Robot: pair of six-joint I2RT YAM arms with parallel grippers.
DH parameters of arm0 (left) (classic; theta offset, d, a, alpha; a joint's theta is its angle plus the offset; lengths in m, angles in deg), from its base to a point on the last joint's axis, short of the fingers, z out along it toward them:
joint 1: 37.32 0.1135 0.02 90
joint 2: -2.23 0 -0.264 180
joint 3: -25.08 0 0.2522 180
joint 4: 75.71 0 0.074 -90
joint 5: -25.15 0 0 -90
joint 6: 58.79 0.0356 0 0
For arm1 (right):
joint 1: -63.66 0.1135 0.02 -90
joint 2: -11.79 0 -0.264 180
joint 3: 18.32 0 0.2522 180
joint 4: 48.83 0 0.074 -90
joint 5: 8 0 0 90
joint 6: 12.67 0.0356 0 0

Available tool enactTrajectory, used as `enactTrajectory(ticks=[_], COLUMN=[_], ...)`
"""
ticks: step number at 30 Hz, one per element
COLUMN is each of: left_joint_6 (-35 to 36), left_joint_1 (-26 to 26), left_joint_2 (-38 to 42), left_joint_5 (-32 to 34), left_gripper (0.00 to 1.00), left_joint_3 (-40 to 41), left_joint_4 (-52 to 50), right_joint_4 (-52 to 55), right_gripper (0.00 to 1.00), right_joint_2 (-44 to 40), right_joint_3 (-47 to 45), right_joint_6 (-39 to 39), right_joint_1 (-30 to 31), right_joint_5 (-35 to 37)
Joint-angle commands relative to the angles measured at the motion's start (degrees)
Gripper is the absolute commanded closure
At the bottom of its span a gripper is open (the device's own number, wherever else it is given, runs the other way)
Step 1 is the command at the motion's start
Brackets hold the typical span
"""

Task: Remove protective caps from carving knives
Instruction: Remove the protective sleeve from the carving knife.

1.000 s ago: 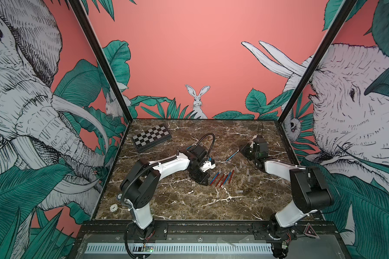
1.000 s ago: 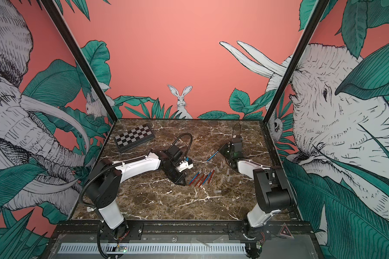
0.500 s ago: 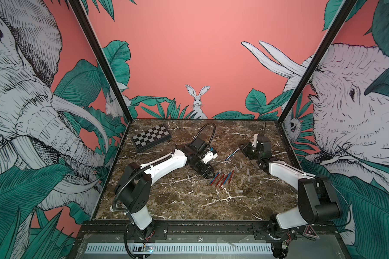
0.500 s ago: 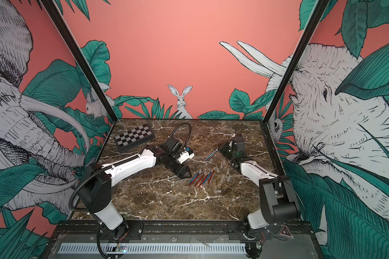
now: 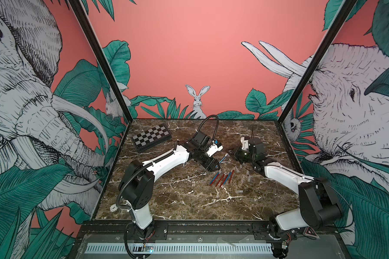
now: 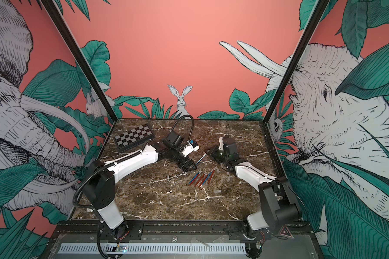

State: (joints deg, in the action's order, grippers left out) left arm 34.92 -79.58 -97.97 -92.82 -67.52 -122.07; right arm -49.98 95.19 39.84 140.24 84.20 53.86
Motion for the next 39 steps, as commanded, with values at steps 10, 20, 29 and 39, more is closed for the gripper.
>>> enactTrajectory(ticks=[10,20,29,39], left_joint_6=[1.27,0.22,0.30,0.50], left_joint_1=[1.48,3.65,4.20,4.28], left_joint_2=[-0.92,-0.60,-0.18,-0.60], left_joint_5=[-3.94,-5.18,-5.14,-5.95], left_gripper=[0.40,0.87,0.78,0.69], left_joint_3=[-1.14,-0.08,0.44,0.10], left_joint_4=[1.82,2.30,1.75,1.24], right_joint_4=[-6.97,-5.59,-1.72,-2.16], right_gripper=[0.88,0.88,0.88,0.88], right_joint_2=[1.19,1.46,1.63,2.22], right_joint_3=[2.06,3.15,4.88,4.63], right_joint_6=[6.34,5.66,2.76,3.01], right_joint_1=[6.26,7.43,7.60,7.69], right_joint_5=[-1.49,-0.49,0.56,0.62])
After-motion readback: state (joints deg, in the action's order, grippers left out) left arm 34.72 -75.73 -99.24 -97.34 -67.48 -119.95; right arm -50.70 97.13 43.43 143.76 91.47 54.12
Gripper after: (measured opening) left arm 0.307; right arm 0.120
